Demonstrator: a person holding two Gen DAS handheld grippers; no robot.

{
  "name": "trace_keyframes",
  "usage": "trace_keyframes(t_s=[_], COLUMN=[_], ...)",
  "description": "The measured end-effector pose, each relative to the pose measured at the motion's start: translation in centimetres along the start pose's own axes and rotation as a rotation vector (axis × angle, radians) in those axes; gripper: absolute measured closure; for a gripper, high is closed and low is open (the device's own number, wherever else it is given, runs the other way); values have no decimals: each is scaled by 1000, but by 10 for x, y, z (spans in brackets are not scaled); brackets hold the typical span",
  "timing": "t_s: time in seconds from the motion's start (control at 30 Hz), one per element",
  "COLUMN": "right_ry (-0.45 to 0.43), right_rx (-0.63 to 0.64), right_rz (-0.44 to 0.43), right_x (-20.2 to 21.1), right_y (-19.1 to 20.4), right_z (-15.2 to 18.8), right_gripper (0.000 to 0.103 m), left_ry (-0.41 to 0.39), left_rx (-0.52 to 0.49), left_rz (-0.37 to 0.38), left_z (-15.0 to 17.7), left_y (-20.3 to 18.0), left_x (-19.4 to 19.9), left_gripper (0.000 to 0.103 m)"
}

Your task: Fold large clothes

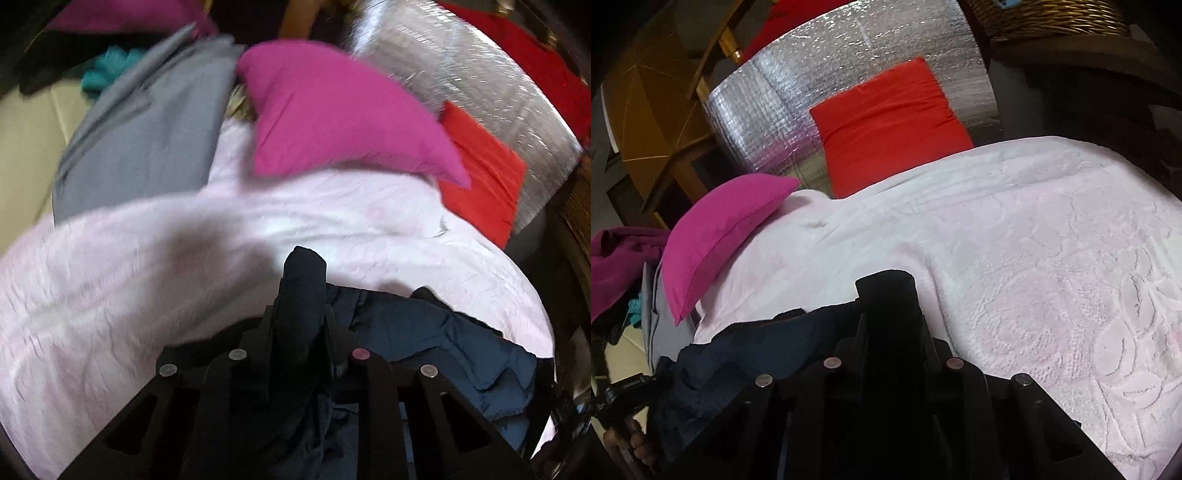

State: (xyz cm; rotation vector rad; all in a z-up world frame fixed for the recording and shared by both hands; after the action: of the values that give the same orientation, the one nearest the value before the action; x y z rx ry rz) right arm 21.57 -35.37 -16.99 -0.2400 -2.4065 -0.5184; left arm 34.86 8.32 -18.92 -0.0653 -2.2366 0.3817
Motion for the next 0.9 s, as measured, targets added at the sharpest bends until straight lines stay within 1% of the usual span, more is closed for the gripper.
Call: trace_keyframes(t_s=[0.07, 0.1, 0.13, 0.2, 0.23, 0.27, 0.3, 0.33, 0.37, 0.43, 0.47, 0.53, 0.57, 0.6, 0.63, 0.67, 0.7, 0.73, 0.77, 0.8, 0.87, 0.9], right_ry=[1, 10, 28, 62, 80, 96, 103, 116, 119, 108, 99, 51, 5, -44, -95, -136, -158, -171, -167, -142, -73, -15], right_rx=[-26, -44, -61, -97, -116, -135, -146, -157, -163, -162, -154, -125, -105, -89, -74, -53, -27, 6, 48, 90, 138, 151], right_rz=[9, 13, 18, 12, 7, 4, 4, 11, 19, 35, 47, 68, 81, 85, 81, 69, 50, 22, -16, -46, -78, -89], right_x=[-1, -4, -9, -16, -20, -24, -25, -27, -26, -21, -17, -2, 11, 24, 37, 49, 56, 62, 65, 63, 51, 38], right_y=[-7, -11, -16, -24, -28, -32, -34, -36, -37, -35, -33, -27, -22, -17, -11, -3, 5, 15, 28, 40, 56, 62], right_z=[1, 2, 5, 10, 14, 16, 16, 17, 17, 15, 12, 3, -4, -10, -15, -18, -19, -19, -17, -14, -3, 6], right_gripper=[80, 80, 80, 80, 77, 76, 72, 65, 63, 53, 52, 50, 46, 36, 31, 31, 31, 31, 31, 32, 35, 36], left_ry=[-17, -11, 5, 71, 92, 98, 96, 91, 82, 62, 49, -7, -47, -74, -106, -141, -178, -201, -204, -193, -136, -91], left_rx=[-26, -28, -27, -3, 19, 35, 40, 41, 34, -3, -27, -86, -118, -134, -147, -157, -170, -187, -205, -227, -267, -280], left_rz=[5, 2, -5, -27, -27, -25, -25, -33, -54, -106, -134, -198, -218, -223, -223, -217, -201, -186, -175, -161, -117, -99], left_z=[-2, -1, 1, 8, 11, 11, 10, 9, 8, 7, 7, 3, -1, -3, -6, -7, -8, -7, -4, 1, 15, 24], left_y=[-6, -5, -4, 3, 8, 11, 12, 12, 12, 7, 5, -4, -11, -14, -18, -24, -30, -36, -42, -47, -55, -58], left_x=[-2, -6, -14, -35, -42, -44, -44, -43, -41, -36, -32, -16, -4, 4, 14, 26, 39, 47, 51, 51, 42, 33], left_gripper=[80, 80, 80, 77, 76, 73, 72, 71, 69, 69, 67, 66, 62, 52, 46, 36, 33, 32, 29, 28, 27, 27])
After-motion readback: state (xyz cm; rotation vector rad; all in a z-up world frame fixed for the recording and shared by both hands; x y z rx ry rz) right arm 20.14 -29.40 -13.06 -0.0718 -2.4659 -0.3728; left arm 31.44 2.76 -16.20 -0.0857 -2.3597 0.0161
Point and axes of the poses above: each gripper's, at about its wrist camera, not at the fingertips, and x roughly against the way its jaws point, y to its left, z to its underside, the point moved 6 cm from there along -x, roughly the way its jaws point, and after that the axes turned 4 degrees about x, right-handed, at the moved point
